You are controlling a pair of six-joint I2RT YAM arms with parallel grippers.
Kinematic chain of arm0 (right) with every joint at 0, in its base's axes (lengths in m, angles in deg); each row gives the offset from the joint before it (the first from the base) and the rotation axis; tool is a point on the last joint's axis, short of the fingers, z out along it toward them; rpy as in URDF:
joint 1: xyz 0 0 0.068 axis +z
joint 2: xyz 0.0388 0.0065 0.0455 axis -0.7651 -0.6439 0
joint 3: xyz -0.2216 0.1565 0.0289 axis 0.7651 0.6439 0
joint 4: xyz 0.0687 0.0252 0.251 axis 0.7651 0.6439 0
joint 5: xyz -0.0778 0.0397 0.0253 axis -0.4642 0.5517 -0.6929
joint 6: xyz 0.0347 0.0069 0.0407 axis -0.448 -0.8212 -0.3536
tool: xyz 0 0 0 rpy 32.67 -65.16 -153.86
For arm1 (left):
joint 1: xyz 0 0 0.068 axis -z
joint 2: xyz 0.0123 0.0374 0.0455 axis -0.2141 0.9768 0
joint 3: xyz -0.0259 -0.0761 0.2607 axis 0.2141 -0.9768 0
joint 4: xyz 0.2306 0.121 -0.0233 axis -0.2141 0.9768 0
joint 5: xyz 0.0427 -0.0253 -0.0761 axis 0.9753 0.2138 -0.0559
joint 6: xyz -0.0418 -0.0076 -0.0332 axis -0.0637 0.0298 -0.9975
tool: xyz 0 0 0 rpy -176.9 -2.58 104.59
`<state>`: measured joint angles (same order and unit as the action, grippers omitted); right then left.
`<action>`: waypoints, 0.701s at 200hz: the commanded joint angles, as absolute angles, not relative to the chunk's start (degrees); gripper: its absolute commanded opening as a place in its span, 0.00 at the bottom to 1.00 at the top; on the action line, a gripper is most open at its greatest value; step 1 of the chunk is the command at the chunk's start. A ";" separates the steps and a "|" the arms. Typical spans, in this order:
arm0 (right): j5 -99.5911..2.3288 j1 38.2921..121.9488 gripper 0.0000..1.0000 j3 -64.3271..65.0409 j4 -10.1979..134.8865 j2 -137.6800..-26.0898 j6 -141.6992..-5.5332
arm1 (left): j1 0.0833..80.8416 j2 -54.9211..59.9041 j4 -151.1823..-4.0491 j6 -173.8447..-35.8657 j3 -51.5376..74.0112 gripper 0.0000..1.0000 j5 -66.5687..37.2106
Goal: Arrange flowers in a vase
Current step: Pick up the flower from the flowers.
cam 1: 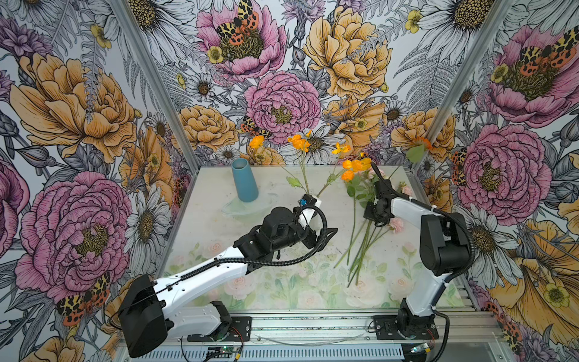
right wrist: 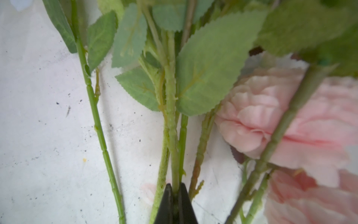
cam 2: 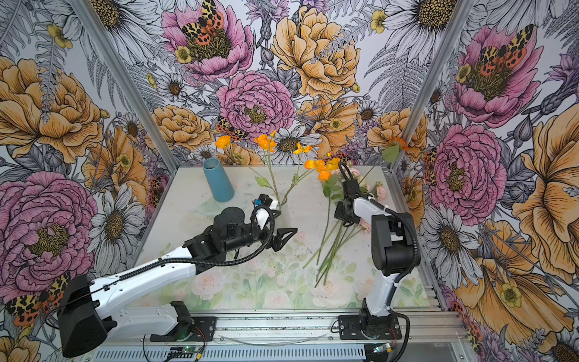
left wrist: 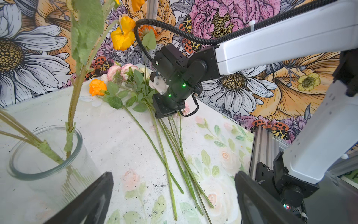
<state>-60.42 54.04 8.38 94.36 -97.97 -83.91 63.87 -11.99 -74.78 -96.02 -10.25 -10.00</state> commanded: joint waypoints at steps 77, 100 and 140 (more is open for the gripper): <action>-61.53 58.39 0.00 10.49 95.56 -70.25 -82.70 | 63.66 -22.55 -73.53 -95.16 -14.74 0.99 -8.65; -65.06 61.37 0.00 10.16 95.59 -62.20 -81.67 | 63.59 -25.54 -69.85 -93.88 -13.65 0.99 -7.24; -69.76 63.80 0.00 8.35 95.47 -51.37 -81.78 | 62.70 -27.98 -64.83 -94.05 -11.23 0.99 -5.06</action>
<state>-65.27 63.00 10.28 96.03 -55.91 -83.04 63.50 -27.05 -69.38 -94.73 -13.53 -7.55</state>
